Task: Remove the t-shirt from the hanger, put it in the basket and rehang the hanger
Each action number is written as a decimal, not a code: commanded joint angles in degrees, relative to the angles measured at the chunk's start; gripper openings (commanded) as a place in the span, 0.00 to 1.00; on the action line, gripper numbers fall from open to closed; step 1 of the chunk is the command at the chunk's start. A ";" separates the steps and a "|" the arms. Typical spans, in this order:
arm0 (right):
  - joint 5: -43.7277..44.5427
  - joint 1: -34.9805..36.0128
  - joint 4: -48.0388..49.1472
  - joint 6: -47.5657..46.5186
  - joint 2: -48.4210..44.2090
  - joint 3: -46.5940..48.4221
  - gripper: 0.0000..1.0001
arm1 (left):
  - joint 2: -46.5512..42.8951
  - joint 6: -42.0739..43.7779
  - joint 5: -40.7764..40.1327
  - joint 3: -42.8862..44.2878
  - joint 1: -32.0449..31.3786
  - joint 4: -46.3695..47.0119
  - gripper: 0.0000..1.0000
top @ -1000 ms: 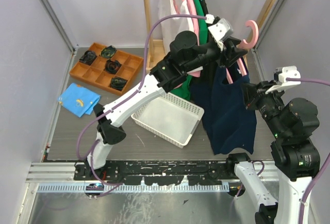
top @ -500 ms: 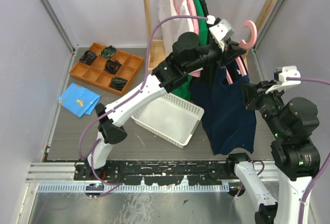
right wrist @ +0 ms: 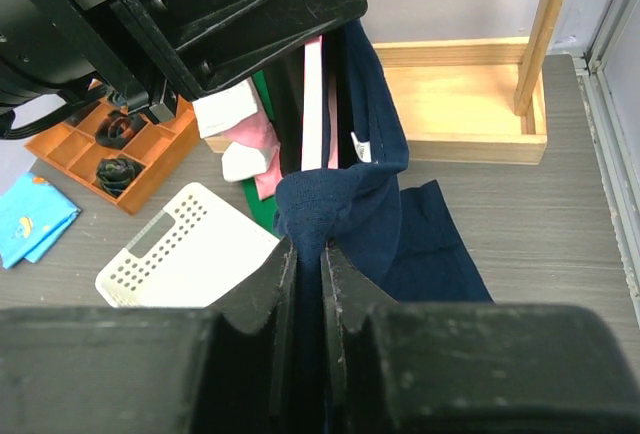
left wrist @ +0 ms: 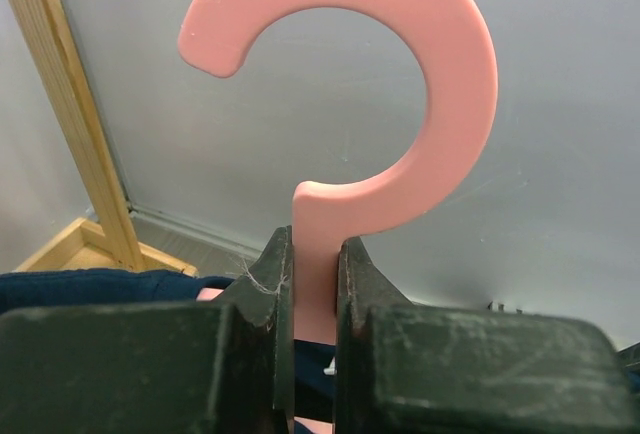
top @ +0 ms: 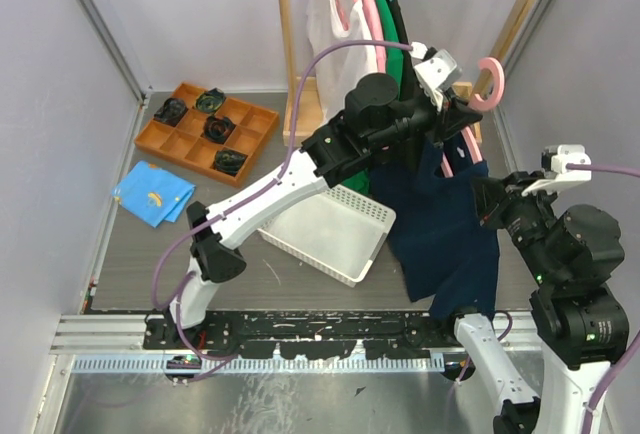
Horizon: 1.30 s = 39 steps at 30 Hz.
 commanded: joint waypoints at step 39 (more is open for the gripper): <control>4.80 -0.14 -11.19 7.18 -7.59 6.46 0.40 | -0.51 -3.60 -2.69 9.58 6.96 -2.23 0.00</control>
